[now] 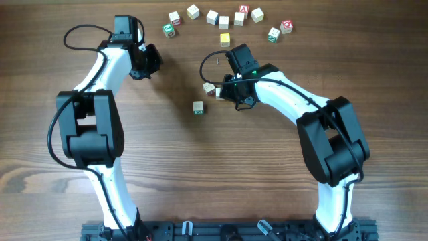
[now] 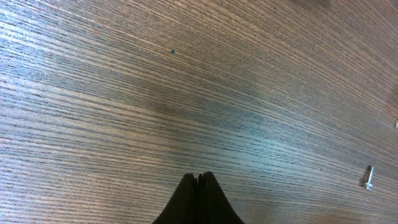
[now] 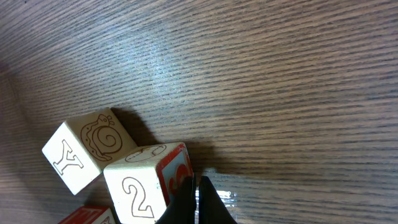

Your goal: Form a circle

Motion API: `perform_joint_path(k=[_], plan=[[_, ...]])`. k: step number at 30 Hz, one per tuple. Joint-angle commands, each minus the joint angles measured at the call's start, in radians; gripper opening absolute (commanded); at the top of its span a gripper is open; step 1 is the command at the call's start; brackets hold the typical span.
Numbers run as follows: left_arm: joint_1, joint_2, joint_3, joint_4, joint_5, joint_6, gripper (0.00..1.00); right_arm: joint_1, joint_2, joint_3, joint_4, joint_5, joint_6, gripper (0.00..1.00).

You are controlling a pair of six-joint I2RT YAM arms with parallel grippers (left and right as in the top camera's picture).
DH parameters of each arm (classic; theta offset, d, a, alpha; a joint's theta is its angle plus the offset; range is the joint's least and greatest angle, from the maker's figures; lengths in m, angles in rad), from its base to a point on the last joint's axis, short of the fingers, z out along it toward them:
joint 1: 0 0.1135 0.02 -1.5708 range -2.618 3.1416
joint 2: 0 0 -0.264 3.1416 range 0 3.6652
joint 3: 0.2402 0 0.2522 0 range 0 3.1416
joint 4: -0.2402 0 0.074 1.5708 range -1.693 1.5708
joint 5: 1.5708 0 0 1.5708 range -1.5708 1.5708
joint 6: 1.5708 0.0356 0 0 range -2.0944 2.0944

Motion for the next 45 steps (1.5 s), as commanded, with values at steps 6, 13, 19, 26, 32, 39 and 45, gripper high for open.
perform_joint_path(k=[6,13,19,26,32,39,45], plan=[[-0.003,-0.011,0.014,0.001,-0.006,-0.010,0.04,0.002,0.017,0.022,-0.002,-0.035,-0.007,0.04],[-0.003,-0.011,0.014,0.000,-0.006,-0.010,0.04,0.002,0.017,0.022,-0.002,-0.031,-0.007,0.05],[-0.003,-0.011,0.014,0.000,-0.006,-0.010,0.04,0.002,0.017,0.022,-0.005,0.055,-0.007,0.05],[-0.003,-0.044,0.015,-0.012,0.025,0.036,0.04,-0.022,0.010,0.022,-0.016,0.102,-0.006,0.05],[-0.021,-0.160,0.015,-0.173,0.025,0.195,0.04,-0.103,0.005,0.022,-0.040,0.102,-0.008,0.05],[-0.092,-0.223,0.015,-0.439,0.021,0.349,0.65,-0.155,0.005,0.020,-0.056,0.181,-0.007,0.30],[-0.198,-0.219,-0.010,-0.401,0.020,0.568,0.66,-0.156,0.005,0.017,-0.054,0.261,-0.007,0.41]])
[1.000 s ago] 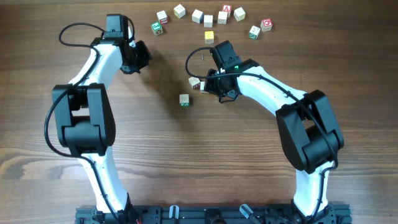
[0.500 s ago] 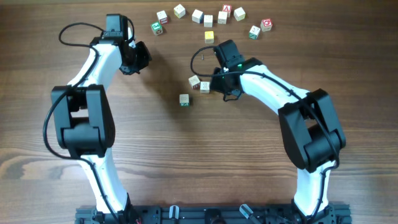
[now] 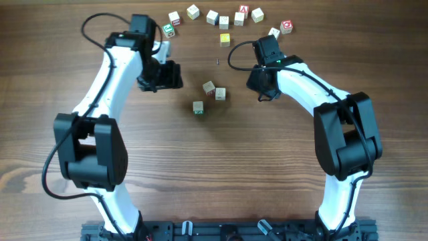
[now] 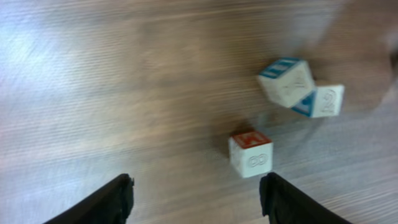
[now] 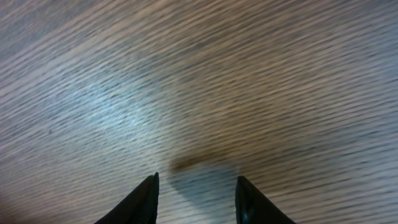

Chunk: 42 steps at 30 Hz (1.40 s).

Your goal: Form a circle

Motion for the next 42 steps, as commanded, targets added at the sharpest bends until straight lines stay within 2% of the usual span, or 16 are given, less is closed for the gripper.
perform_joint_path(k=[1,4,9,15,17,18,19,26,29,33,35,38,42], plan=[[-0.076,-0.017,-0.040,0.080,0.010,0.228,0.65,0.000,0.005,0.013,0.002,0.080,0.000,0.42],[-0.119,-0.017,-0.108,0.154,0.000,0.278,0.65,0.000,0.005,0.008,-0.002,0.101,0.001,0.44],[-0.174,-0.017,-0.233,0.226,0.000,0.277,0.66,0.000,0.005,0.006,0.002,0.108,0.001,0.46],[-0.188,-0.017,-0.328,0.289,-0.014,0.216,0.65,0.000,0.006,0.005,0.002,0.108,0.003,0.47],[-0.188,-0.017,-0.348,0.316,-0.014,0.209,0.60,0.000,0.006,0.006,0.003,0.108,0.003,0.47],[-0.188,-0.017,-0.350,0.329,-0.014,0.209,0.49,0.000,0.006,0.006,0.003,0.108,0.003,0.47],[-0.188,-0.017,-0.350,0.342,-0.014,0.209,0.46,0.000,0.006,0.006,0.003,0.108,0.003,0.47],[-0.188,-0.017,-0.350,0.381,-0.015,0.182,0.39,0.000,0.006,0.004,0.003,0.108,0.003,0.47],[-0.188,-0.017,-0.350,0.374,-0.016,0.182,0.27,0.000,0.006,0.004,0.003,0.108,0.003,0.47],[-0.188,-0.017,-0.350,0.373,-0.084,0.184,0.26,0.000,0.011,0.004,0.003,0.108,0.003,0.47],[-0.188,-0.017,-0.350,0.378,-0.121,0.225,0.27,0.000,0.011,0.004,0.005,0.108,0.003,0.46],[-0.190,-0.017,-0.350,0.392,-0.119,0.304,0.28,0.000,0.011,0.004,0.010,0.108,0.003,0.46],[-0.208,-0.017,-0.350,0.448,-0.119,0.317,0.27,0.000,0.011,0.004,0.010,0.108,0.003,0.46]])
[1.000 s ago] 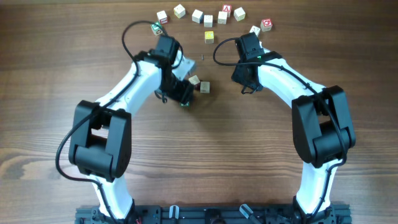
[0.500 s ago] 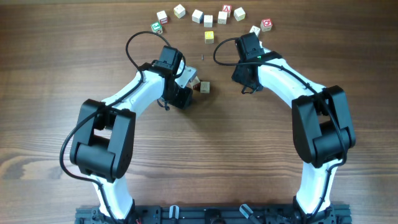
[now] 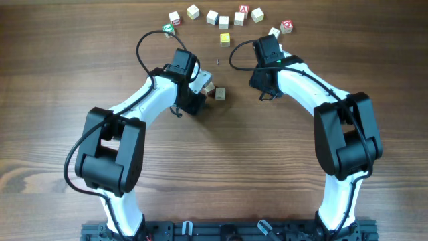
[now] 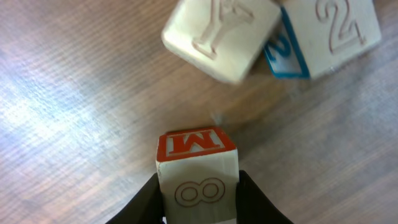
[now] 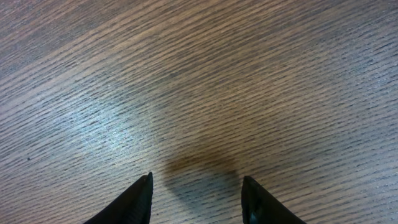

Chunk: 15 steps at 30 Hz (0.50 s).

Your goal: Form a circle

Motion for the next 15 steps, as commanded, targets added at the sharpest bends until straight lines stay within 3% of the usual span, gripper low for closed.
perform_joint_path(k=[1,5,15], plan=[[-0.023,-0.011,-0.005,0.045,-0.036,0.068,0.26,0.000,0.011,0.004,0.003,0.023,0.003,0.46],[-0.047,-0.011,-0.005,0.095,-0.031,0.087,0.26,0.000,0.011,0.004,0.003,0.023,0.003,0.46],[-0.052,-0.011,-0.005,0.040,-0.031,0.087,0.27,0.000,0.011,0.004,0.003,0.023,0.002,0.46]])
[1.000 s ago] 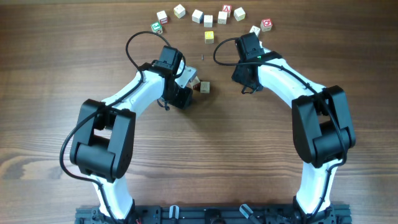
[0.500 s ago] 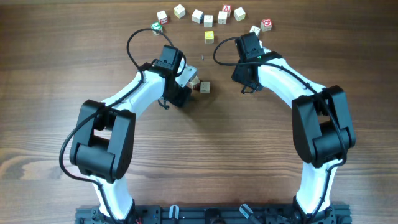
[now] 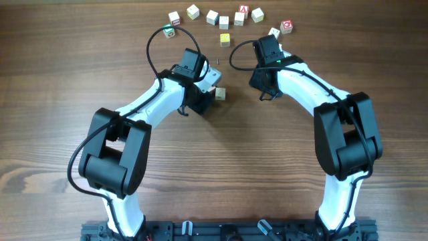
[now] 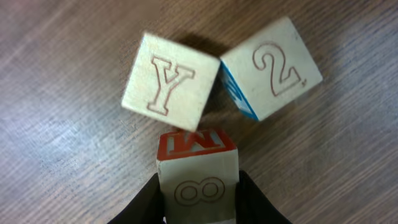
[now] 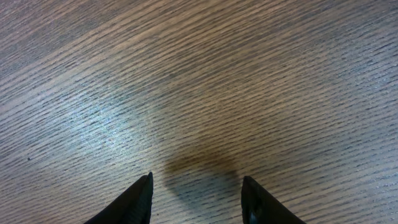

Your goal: Form a circle

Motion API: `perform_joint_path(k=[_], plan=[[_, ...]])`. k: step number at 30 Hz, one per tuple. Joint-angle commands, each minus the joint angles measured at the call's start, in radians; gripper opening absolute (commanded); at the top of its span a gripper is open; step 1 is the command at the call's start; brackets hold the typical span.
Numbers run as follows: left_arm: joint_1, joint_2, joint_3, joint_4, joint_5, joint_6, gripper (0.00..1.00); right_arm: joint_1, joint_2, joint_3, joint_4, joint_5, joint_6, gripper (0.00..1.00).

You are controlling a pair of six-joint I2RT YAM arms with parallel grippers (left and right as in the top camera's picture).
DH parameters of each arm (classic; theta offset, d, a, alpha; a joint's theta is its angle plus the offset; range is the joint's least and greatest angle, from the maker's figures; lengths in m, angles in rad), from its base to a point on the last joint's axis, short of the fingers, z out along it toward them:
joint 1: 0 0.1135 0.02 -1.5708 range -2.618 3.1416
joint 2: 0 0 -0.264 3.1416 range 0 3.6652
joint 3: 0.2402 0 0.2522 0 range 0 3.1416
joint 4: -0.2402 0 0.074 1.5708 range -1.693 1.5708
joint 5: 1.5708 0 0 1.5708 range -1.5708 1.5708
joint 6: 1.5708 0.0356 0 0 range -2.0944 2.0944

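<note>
My left gripper (image 4: pixel 198 194) is shut on a wooden block (image 4: pixel 198 177) with a red M on one face and an 8 on another. Just beyond it lie a Y block (image 4: pixel 169 81) and a block marked 2 (image 4: pixel 273 68) with a blue side, corner to corner. Overhead, the left gripper (image 3: pixel 200 100) covers the held block, beside the 2 block (image 3: pixel 220 94). An arc of several blocks (image 3: pixel 212 17) lies at the table's far edge. My right gripper (image 3: pixel 263 86) stands open over bare wood (image 5: pixel 196 199), to the right of the loose blocks.
A yellow block (image 3: pixel 225 39) lies alone below the arc. A small screw (image 3: pixel 217 62) rests on the wood between the arc and the loose blocks. The left arm's cable (image 3: pixel 157 40) loops over the arc's left end.
My left gripper, still shut on the M/8 block, has shifted slightly right toward the Y and 2 blocks, which now show whole and smaller in its view. The right arm has not moved.
First my left gripper was shut over bare wood at the far left, and my right gripper was shut against the 2 block. Then both were open, the left facing three loose blocks, the right drawn off to the right. The left then shut on the M/8 block.
</note>
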Motion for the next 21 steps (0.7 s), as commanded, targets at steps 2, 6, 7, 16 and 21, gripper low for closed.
perform_joint_path(k=[2,6,7,16,21], plan=[[0.000,-0.011,-0.005,-0.058,-0.006,0.020,0.28,0.000,0.011,0.004,0.004,0.026,0.003,0.46],[0.000,-0.011,-0.005,-0.091,-0.006,0.020,0.30,0.000,0.011,0.004,0.020,0.027,0.002,0.46],[0.000,-0.011,-0.005,-0.090,-0.006,0.020,0.30,0.000,0.011,0.004,0.026,0.027,0.002,0.46],[0.000,-0.011,-0.005,-0.079,-0.006,0.020,0.31,0.000,0.011,0.003,0.037,0.050,0.002,0.46],[-0.006,-0.011,-0.005,-0.078,-0.006,0.020,0.33,0.000,0.011,-0.016,0.061,0.049,0.002,0.46]])
